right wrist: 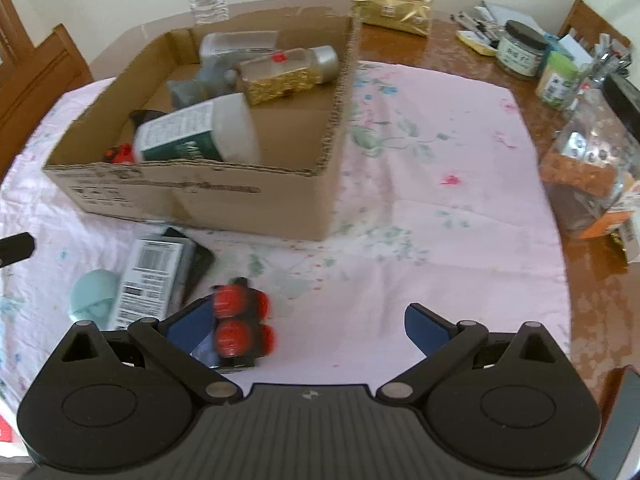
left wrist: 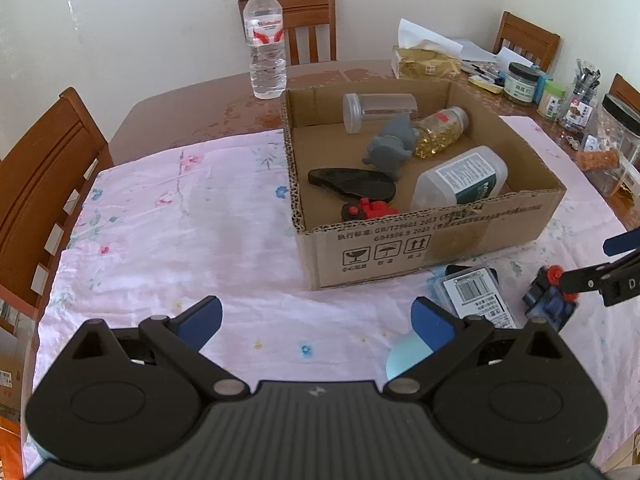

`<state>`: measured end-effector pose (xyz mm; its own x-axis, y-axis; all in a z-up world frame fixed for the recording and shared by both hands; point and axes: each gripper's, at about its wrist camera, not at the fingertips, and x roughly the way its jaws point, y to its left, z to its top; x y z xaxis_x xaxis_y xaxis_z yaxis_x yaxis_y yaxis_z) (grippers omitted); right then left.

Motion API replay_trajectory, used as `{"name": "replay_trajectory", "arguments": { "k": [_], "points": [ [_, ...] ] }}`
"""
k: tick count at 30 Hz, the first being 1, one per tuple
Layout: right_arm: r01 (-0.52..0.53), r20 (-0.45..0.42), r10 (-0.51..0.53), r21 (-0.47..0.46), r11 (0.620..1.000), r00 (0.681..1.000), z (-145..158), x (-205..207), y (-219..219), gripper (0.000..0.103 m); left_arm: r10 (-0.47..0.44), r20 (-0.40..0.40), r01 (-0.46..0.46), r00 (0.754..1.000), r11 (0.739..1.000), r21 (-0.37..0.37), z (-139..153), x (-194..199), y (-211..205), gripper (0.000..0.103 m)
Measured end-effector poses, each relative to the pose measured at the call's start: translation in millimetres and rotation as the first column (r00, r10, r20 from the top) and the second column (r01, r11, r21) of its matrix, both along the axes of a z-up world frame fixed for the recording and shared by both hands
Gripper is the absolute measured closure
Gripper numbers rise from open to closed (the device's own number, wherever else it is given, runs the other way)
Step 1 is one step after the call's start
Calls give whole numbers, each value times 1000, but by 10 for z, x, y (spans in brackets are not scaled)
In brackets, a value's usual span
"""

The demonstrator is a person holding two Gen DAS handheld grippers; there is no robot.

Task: Organize rigid objects
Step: 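Move the right tool to the black toy block while the left tool approaches the light blue case, then close the right tool on the black toy block while the left tool grasps the light blue round case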

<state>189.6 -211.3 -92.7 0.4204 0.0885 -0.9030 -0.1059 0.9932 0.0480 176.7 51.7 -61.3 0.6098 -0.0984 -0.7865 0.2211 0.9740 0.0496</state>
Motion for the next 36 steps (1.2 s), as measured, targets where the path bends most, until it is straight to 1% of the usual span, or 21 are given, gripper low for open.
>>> {"name": "replay_trajectory", "arguments": {
  "k": [3, 5, 9, 12, 15, 17, 20, 23, 25, 26, 29, 32, 33, 36],
  "points": [
    [6, -8, -6, 26, 1000, 1000, -14, -17, -30, 0, -3, -5, 3, 1000, 1000, 0, -13, -3, -3, 3],
    [-7, -19, 7, 31, 999, 1000, -50, -32, 9, 0, -5, -8, 5, 1000, 1000, 0, -22, -2, 1, 3],
    [-36, -45, 37, 17, 999, 998, -171, -60, 145, 0, -11, -13, 11, 1000, 1000, 4, -33, -2, 1, 3],
    [-34, -62, 34, 4, 999, 998, -261, -69, 175, 0, -15, -17, 15, 1000, 1000, 5, -40, -1, -2, 3],
    [-9, -66, 7, -26, 1000, 998, -305, -81, 103, 0, -19, -23, 20, 1000, 1000, 6, -57, 4, -7, 3],
    [17, -74, -19, -26, 1000, 997, -323, -105, 3, 0, -26, -29, 26, 999, 1000, 6, -75, 10, -13, 3],
    [63, -79, -68, -67, 996, 995, -351, -126, -140, 0, -36, -36, 36, 999, 999, 8, -108, 28, -26, 3],
    [127, -71, -135, -104, 986, 988, -369, -131, -295, 0, -44, -41, 45, 998, 999, 9, -129, 46, -40, 3],
    [150, -70, -157, -99, 984, 985, -347, -130, -344, 0, -55, -42, 55, 998, 998, 10, -136, 52, -51, 3],
    [143, -68, -149, -86, 986, 986, -329, -139, -351, 0, -61, -43, 62, 997, 998, 10, -140, 55, -60, 3],
    [80, -47, -81, -22, 997, 996, -243, -166, -233, 0, -82, -48, 83, 996, 996, 18, -154, 50, -80, 3],
    [66, -8, -66, 32, 997, 998, -200, -112, -110, 0, -103, -59, 104, 993, 994, 14, -175, 32, -86, 3],
    [71, 2, -71, 32, 997, 997, -210, -73, -73, 0, -109, -65, 110, 992, 994, 10, -186, 24, -91, 3],
    [92, 25, -92, -8, 996, 995, -289, 73, 27, 0, -138, -87, 139, 987, 990, 0, -242, -9, -141, 3]
  ]
}}
